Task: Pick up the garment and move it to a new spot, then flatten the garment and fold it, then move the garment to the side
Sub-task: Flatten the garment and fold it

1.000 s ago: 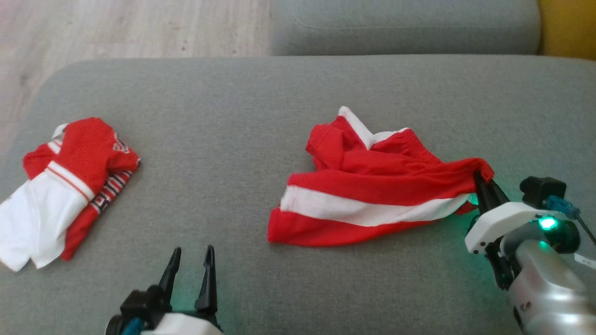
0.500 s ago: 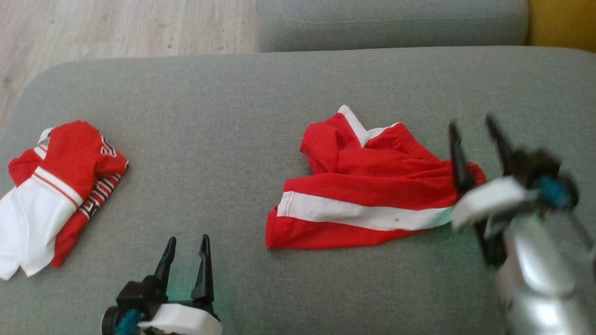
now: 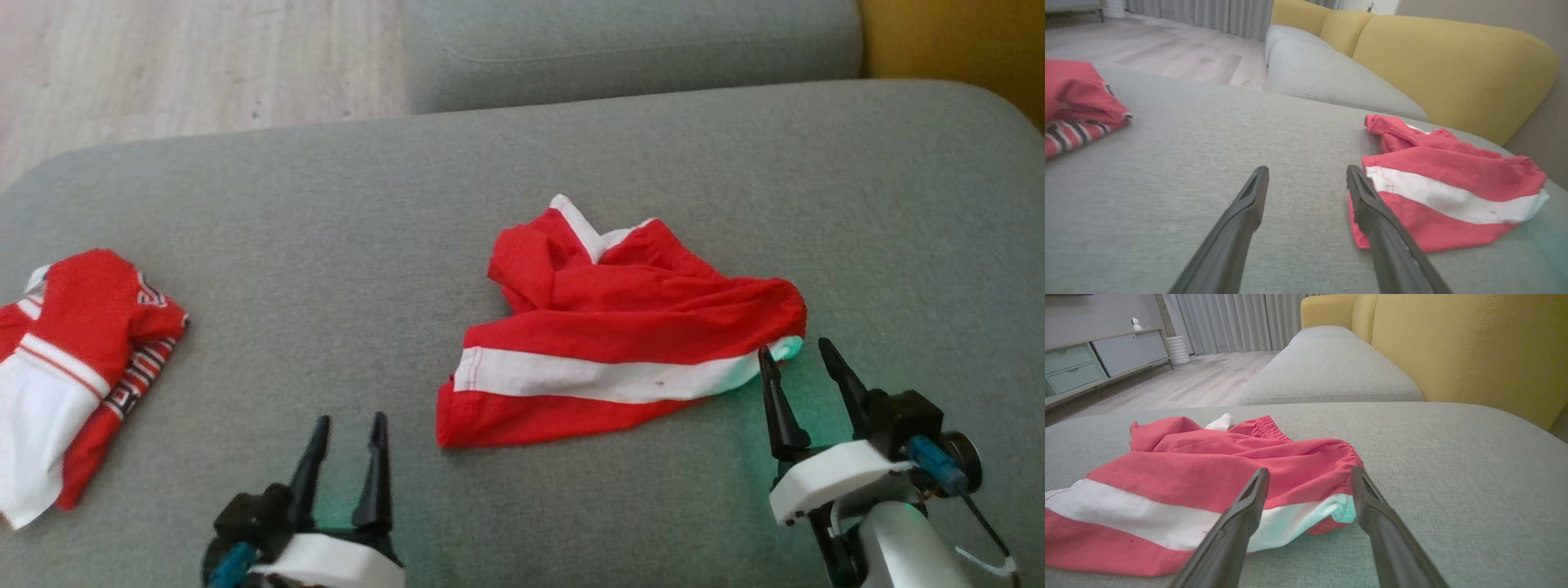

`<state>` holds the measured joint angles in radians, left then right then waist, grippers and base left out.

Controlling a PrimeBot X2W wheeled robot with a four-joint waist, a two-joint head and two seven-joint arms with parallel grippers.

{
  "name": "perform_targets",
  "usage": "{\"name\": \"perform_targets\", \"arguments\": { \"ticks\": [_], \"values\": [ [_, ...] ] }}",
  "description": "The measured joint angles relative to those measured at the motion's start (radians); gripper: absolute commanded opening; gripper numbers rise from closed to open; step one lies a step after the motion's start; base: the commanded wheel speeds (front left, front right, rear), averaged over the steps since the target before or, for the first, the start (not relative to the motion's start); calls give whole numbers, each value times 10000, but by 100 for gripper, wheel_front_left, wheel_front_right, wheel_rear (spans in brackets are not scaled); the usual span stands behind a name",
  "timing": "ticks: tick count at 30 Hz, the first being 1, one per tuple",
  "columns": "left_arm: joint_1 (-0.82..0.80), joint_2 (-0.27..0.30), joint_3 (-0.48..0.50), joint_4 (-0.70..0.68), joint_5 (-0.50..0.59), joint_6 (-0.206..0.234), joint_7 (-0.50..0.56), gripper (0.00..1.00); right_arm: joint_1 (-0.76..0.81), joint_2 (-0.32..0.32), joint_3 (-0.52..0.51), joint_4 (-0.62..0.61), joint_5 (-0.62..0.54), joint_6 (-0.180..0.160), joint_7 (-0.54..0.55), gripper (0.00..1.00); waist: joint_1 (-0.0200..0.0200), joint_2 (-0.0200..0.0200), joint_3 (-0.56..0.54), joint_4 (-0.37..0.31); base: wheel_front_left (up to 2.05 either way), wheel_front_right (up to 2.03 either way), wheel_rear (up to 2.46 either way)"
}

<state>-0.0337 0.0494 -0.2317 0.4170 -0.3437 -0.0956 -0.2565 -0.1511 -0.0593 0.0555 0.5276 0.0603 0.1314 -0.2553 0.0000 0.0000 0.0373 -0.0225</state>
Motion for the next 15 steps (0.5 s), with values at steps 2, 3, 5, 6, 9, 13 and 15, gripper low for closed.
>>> {"name": "perform_targets", "arguments": {
  "ticks": [2,3,5,6,9,13,15],
  "values": [
    [-113,-2,-349,163,-654,-161,0,100,-7,10,52,-33,21,0,0,100,0,0,89,-110,0,0,0],
    [-244,0,-623,368,-993,-213,2,100,-9,13,90,-35,36,0,0,100,0,0,141,-174,0,0,0],
    [-656,-10,-1106,807,-1484,-293,0,100,-27,29,207,-38,61,0,0,100,0,0,262,-302,0,0,0],
    [-933,-8,-1409,993,-1801,-291,2,100,-35,36,284,-40,109,0,0,100,0,0,329,-375,0,0,0],
    [-1831,-10,-2307,1425,-2711,-293,2,100,-43,67,403,-35,125,0,0,100,0,0,533,-591,0,0,0],
    [-2775,63,-3396,2173,-3916,-295,2,100,-105,79,451,-27,196,0,0,100,1,0,807,-871,0,0,0],
    [-2981,190,-3754,2577,-4498,-297,2,100,-239,81,454,-27,205,0,0,100,1,0,925,-994,0,0,0]
  ]
}}
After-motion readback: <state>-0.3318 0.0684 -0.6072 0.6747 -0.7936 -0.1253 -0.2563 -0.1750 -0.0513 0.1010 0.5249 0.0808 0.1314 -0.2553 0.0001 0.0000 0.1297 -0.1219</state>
